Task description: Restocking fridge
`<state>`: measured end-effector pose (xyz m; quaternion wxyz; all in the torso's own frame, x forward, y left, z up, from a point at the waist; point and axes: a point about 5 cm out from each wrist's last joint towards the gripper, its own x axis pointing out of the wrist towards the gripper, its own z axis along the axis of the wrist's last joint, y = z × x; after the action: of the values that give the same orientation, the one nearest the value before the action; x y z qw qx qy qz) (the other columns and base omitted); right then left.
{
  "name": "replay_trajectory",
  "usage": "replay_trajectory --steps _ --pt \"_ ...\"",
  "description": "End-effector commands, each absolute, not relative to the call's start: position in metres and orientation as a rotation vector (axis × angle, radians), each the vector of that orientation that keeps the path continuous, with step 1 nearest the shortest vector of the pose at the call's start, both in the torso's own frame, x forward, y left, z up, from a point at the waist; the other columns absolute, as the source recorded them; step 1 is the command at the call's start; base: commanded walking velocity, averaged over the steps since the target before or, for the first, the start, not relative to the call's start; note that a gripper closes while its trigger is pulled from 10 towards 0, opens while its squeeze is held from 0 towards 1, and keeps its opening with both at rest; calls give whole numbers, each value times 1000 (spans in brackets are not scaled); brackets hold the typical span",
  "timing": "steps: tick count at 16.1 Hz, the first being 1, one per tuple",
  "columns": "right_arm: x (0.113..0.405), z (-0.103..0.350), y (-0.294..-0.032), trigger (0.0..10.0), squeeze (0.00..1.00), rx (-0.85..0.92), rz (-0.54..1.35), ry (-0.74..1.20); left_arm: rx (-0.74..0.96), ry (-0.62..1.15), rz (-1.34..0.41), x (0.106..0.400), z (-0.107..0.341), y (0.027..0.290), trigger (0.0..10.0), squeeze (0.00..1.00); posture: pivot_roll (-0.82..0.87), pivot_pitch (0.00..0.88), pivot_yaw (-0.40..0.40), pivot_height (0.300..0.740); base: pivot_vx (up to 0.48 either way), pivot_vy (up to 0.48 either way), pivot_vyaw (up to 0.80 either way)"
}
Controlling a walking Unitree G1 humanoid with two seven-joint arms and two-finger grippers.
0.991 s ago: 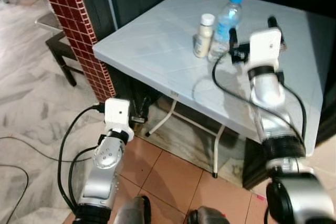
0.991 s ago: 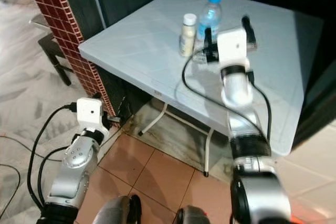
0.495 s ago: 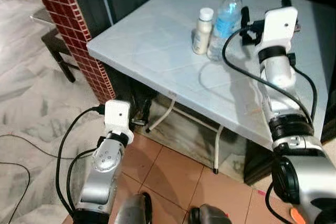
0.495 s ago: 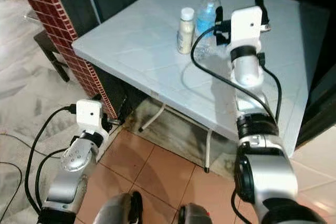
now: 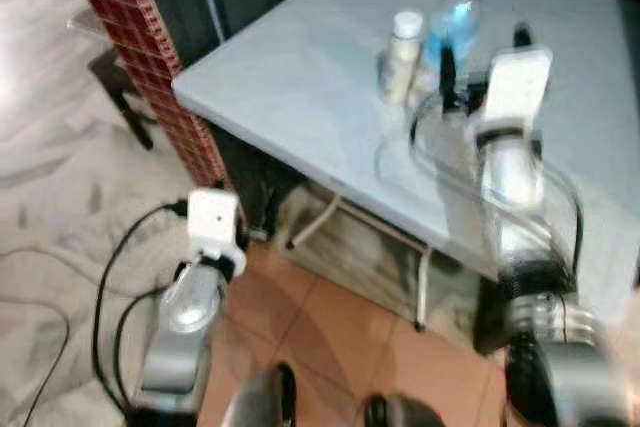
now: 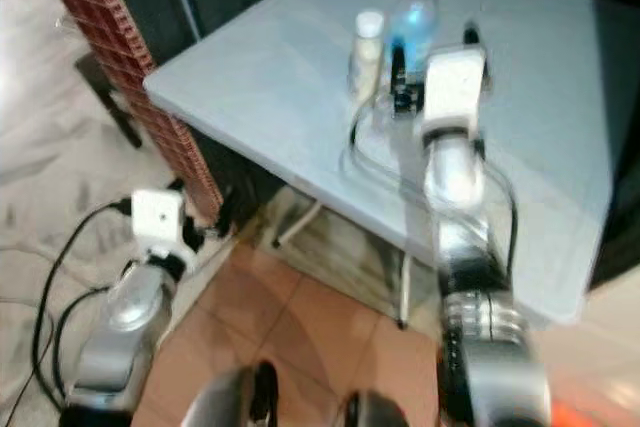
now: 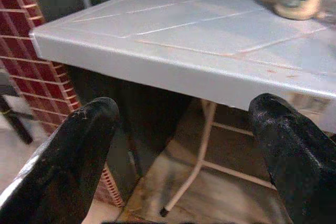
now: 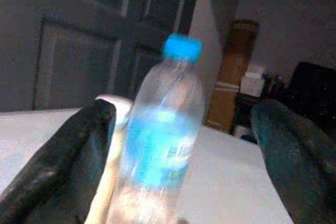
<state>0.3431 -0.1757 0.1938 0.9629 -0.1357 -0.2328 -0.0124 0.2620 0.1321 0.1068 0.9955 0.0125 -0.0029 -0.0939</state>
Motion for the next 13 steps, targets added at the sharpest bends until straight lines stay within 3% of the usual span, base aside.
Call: replay_trajectory --steps 1,4,7,12,13 --pt "327 198 -167 10000 0 -307 -27 -522 28 0 -187 261 107 136 10000 0 85 132 84 740 0 428 0" --pt "294 165 -163 10000 0 -326 -34 -430 20 0 -216 264 104 128 10000 0 49 121 89 740 0 425 0" --pt "293 155 -158 10000 0 -304 -30 -376 12 -9 -228 269 106 121 10000 0 30 99 82 740 84 361 -533" --pt "292 152 -158 10000 0 -263 -114 -321 27 -67 -204 279 118 123 10000 0 45 59 60 740 0 0 -800" --pt "286 152 -154 10000 0 -268 -103 -309 35 -84 -197 279 123 125 10000 0 42 67 58 740 0 0 0"
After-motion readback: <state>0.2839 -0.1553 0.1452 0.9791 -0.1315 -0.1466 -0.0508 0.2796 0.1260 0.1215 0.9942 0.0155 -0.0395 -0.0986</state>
